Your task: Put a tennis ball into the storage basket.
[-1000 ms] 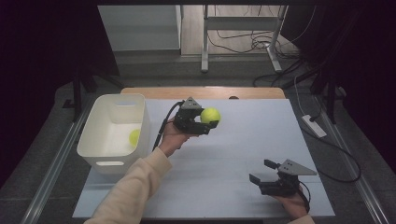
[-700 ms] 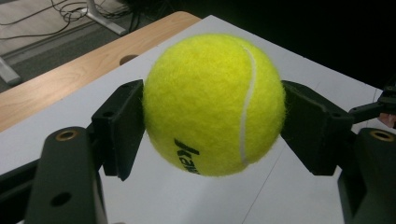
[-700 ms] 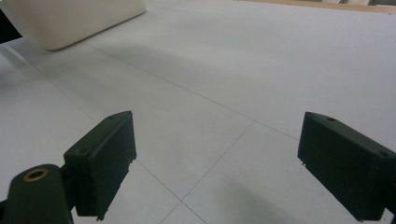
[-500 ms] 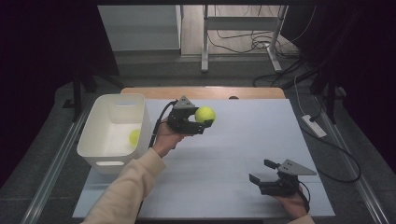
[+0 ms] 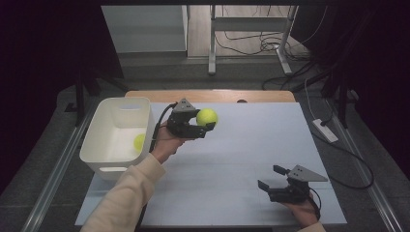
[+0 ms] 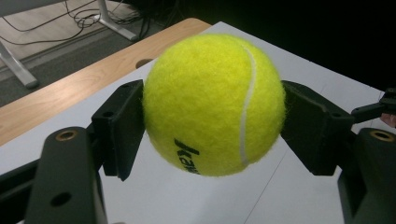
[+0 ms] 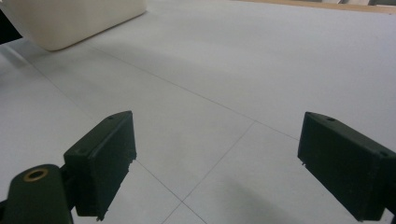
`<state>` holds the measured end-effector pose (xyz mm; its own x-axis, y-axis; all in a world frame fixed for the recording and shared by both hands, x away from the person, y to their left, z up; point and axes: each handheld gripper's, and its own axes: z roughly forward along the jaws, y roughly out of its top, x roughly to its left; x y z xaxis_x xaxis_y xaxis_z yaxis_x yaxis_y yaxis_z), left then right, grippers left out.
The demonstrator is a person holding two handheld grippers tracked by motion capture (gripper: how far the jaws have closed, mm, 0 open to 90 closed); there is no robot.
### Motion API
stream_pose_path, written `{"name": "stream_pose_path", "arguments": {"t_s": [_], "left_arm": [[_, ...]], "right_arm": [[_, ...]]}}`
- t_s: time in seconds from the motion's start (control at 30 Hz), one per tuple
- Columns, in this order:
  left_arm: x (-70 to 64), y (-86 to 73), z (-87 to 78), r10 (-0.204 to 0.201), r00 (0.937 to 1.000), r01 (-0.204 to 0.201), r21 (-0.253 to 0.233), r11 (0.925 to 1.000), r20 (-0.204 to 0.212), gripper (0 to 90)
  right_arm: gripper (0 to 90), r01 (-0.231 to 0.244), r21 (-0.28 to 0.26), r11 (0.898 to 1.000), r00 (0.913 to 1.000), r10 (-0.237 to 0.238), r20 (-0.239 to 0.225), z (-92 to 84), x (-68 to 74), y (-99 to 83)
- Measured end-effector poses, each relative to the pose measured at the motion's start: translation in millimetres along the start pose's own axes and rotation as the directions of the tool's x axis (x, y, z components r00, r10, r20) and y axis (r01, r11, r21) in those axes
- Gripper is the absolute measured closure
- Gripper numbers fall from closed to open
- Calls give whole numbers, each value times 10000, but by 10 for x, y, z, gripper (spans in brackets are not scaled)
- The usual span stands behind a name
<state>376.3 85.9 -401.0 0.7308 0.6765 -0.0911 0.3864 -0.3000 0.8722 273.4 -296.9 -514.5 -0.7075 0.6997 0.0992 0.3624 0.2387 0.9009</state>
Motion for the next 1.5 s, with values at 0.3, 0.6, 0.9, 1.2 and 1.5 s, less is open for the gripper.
{"name": "stream_pose_path", "arguments": {"t_s": [0.3, 0.6, 0.9, 1.2, 1.5], "left_arm": [[44, -3, -104, -85, 9999, 83, -132, 9999, -146, 275], [77, 0, -181, -162, 9996, 156, -279, 9995, -223, 275], [105, 10, -272, -93, 9993, 82, -308, 9995, -371, 275], [160, 8, -407, -227, 9984, 202, -473, 9987, -516, 275], [227, -12, -521, -313, 9968, 275, -526, 9982, -732, 275]], "right_arm": [[118, 20, 4, 10000, 10000, -20, 0, 1, 1, 1], [118, 63, 23, 10000, 10000, -63, 12, 1, 5, 2], [118, 71, 41, 10000, 10000, -71, 23, 2, 5, 1], [118, 105, 32, 9999, 9999, -105, 26, 3, 6, 2], [118, 113, 25, 9999, 9999, -113, 35, 1, 9, 5]]}}
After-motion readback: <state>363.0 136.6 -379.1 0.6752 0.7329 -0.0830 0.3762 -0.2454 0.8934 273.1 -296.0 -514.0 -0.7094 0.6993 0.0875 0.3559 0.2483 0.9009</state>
